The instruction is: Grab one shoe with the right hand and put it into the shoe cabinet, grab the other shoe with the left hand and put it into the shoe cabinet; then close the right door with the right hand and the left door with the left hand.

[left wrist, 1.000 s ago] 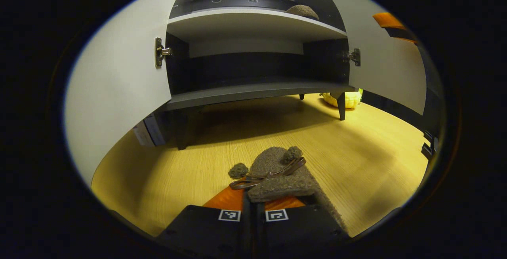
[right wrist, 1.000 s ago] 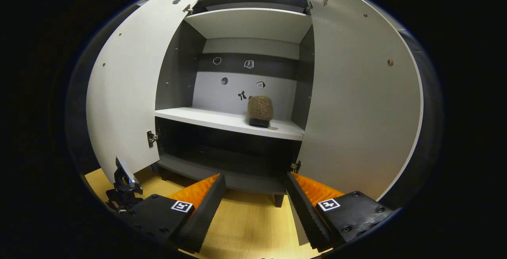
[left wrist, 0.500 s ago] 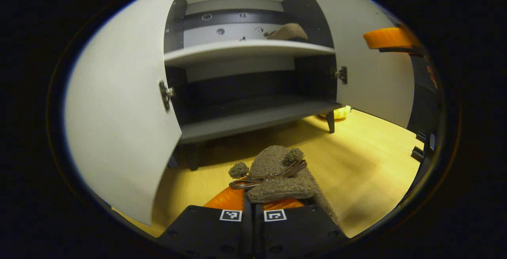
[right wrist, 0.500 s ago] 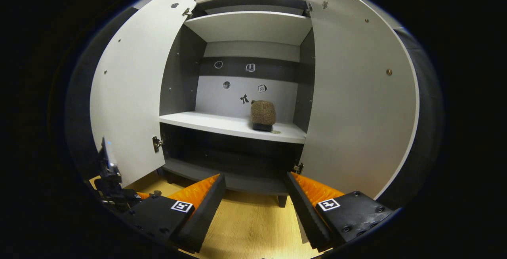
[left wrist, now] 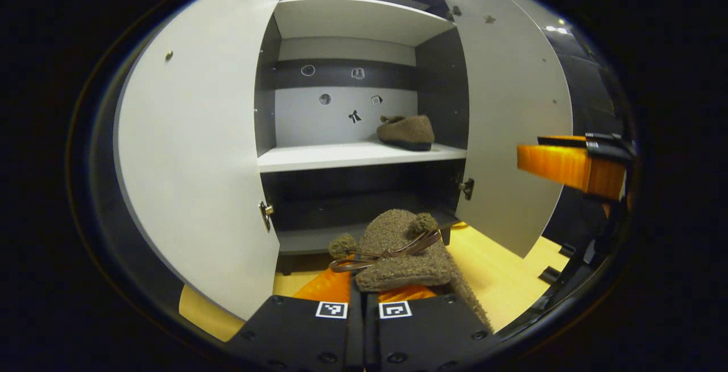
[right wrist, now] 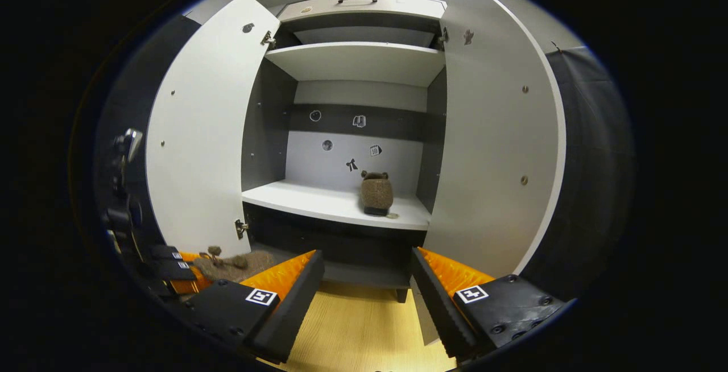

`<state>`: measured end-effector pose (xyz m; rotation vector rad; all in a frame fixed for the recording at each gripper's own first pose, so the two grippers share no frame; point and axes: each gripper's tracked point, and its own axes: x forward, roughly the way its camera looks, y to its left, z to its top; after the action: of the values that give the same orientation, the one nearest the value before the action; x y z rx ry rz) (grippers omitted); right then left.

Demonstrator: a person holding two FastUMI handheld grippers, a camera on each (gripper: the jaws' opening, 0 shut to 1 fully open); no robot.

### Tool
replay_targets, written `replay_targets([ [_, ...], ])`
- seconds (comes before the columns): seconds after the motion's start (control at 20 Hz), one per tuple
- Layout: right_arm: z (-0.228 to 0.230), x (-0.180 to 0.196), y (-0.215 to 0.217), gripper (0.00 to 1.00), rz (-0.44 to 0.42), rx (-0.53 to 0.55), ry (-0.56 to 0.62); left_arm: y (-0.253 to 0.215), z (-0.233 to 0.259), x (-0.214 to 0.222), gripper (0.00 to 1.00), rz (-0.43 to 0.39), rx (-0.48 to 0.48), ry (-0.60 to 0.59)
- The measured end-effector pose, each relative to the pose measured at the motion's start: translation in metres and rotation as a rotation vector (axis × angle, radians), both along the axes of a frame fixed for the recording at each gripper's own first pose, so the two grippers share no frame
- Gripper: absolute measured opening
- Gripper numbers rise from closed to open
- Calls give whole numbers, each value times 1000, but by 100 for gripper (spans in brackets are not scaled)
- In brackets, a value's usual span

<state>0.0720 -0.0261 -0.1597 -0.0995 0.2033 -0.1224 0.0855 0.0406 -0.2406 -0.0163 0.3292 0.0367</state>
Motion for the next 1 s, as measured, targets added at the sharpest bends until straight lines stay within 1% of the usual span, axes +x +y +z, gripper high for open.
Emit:
replay_targets([
  [0.25,20,-4,6,98,-1,16,-14,15,75,28,6,11,37,-69],
  [0.45,31,7,11,98,41,19,-17,24,123,76,6,36,47,-141],
  [0.5,36,11,12,100,51,19,-27,25,130,90,6,39,49,-155],
  [0.55,39,16,13,98,65,20,-35,27,139,104,6,41,49,-164],
  [0.65,41,28,14,98,94,31,-39,29,154,133,6,41,56,-173],
  [0.8,46,48,15,98,151,66,-48,44,167,173,6,91,85,-176],
  [1.0,50,76,14,98,242,85,-60,67,171,224,5,156,83,-161],
])
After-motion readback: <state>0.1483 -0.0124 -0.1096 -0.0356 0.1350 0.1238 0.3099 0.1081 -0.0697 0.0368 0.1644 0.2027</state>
